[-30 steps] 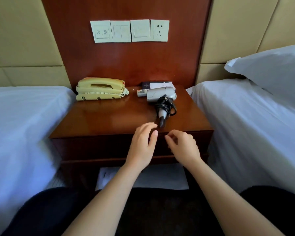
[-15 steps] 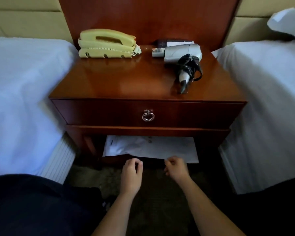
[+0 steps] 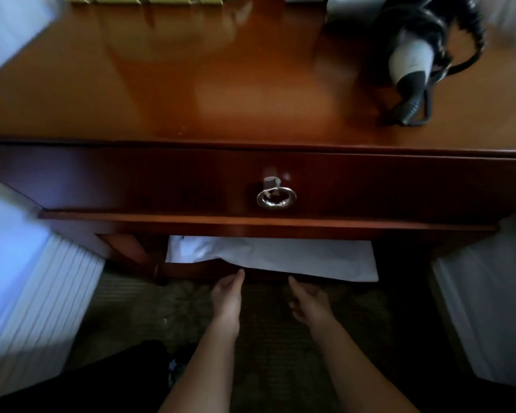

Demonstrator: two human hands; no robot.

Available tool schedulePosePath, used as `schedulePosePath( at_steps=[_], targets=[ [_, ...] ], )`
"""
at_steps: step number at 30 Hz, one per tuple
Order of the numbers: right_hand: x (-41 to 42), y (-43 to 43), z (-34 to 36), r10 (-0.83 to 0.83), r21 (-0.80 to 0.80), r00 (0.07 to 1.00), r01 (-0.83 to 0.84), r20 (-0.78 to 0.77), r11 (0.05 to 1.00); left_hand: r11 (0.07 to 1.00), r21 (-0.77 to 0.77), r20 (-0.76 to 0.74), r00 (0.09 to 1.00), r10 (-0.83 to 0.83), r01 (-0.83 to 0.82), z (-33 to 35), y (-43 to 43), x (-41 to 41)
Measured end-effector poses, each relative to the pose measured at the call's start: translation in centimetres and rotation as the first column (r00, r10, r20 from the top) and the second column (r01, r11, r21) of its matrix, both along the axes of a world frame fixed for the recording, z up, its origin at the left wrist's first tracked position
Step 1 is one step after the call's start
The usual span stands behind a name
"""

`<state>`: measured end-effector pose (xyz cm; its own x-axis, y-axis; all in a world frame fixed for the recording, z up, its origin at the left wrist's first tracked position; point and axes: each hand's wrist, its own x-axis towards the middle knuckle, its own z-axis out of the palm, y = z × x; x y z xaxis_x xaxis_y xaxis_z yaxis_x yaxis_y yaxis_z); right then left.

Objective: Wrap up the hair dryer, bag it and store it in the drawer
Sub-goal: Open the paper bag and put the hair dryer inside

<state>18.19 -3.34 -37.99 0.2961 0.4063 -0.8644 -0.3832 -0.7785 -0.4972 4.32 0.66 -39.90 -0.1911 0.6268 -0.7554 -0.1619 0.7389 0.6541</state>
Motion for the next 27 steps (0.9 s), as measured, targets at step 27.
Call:
schedulePosePath(
  at_steps=[27],
  targets=[
    [-6.2, -4.8, 13.1, -0.49, 0.502, 0.794, 0.608, -0.36, 0.616, 0.802, 0.045, 0.413, 0.742, 0.528, -0.596, 13.3, -4.4, -1.2]
  ],
)
